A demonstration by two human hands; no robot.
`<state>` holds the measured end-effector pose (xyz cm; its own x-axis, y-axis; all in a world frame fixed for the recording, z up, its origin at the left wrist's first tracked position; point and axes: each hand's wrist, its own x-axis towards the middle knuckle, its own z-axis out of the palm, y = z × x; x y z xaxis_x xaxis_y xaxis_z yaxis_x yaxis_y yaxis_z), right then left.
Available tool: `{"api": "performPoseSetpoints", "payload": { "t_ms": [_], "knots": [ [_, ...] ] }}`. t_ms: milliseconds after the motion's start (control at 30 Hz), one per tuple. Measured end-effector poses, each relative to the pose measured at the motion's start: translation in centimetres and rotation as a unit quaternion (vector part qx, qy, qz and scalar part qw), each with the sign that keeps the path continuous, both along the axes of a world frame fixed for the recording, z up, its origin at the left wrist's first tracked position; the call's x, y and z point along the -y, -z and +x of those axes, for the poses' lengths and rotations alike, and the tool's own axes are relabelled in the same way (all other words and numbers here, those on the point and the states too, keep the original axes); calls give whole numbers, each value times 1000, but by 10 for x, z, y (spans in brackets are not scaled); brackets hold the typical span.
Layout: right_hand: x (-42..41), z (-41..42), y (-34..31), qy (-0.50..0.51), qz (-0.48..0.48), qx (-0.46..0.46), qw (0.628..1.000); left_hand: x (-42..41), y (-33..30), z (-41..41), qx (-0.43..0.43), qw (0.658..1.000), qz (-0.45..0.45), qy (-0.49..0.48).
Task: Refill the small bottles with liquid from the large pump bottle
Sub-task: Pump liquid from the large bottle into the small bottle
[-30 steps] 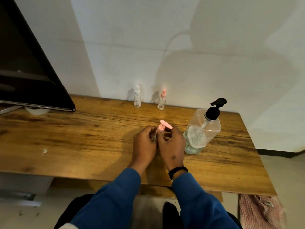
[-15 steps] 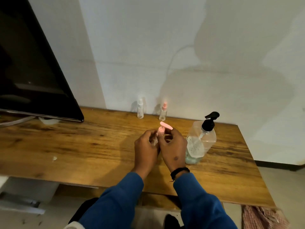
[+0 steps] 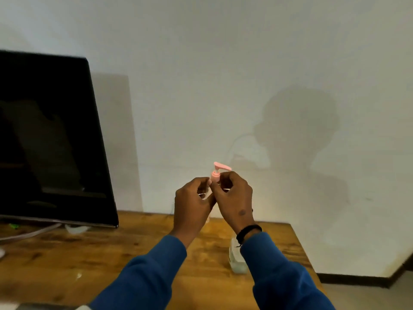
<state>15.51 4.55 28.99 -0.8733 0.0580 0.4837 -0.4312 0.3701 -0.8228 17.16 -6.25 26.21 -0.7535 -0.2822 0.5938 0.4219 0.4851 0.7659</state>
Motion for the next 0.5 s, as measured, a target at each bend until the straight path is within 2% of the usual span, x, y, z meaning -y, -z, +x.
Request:
{"api": "performPoseSetpoints", "payload": {
  "t_ms": [233,500],
  "knots": [
    [-3,22,-83,-10,-36,-69,997,-5,-86,25,-83,996,10,-9],
    [4,44,-142,9,-103,-124,987,-7,-145,35,-136,990,-20,-40]
  ]
}}
